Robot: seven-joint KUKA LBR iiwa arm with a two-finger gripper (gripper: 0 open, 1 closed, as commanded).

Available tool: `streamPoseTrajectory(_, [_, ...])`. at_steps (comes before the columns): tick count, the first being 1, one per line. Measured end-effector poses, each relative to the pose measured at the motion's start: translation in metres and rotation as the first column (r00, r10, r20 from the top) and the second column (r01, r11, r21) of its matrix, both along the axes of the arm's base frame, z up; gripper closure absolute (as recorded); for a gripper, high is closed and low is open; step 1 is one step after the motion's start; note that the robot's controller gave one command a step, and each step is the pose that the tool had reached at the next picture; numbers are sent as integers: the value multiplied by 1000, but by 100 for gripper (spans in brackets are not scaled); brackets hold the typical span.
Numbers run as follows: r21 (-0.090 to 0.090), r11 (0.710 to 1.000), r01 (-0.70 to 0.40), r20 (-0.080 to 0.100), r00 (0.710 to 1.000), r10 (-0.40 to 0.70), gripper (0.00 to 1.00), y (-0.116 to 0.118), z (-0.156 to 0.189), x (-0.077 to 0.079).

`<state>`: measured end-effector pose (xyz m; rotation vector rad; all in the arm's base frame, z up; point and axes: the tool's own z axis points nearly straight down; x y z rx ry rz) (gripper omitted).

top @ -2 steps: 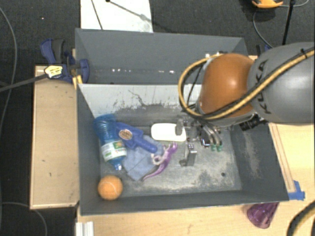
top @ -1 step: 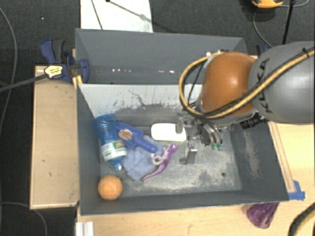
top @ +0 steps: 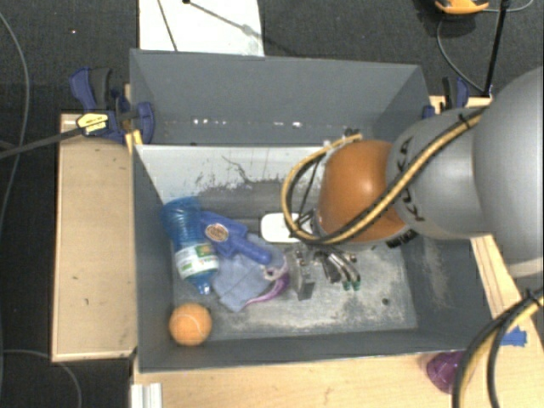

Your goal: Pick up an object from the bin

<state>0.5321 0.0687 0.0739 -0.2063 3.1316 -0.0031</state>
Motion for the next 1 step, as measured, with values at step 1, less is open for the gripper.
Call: streamPoseTrajectory(1, [3, 1000, 0, -8, 1000, 0, 0, 2, -3, -3])
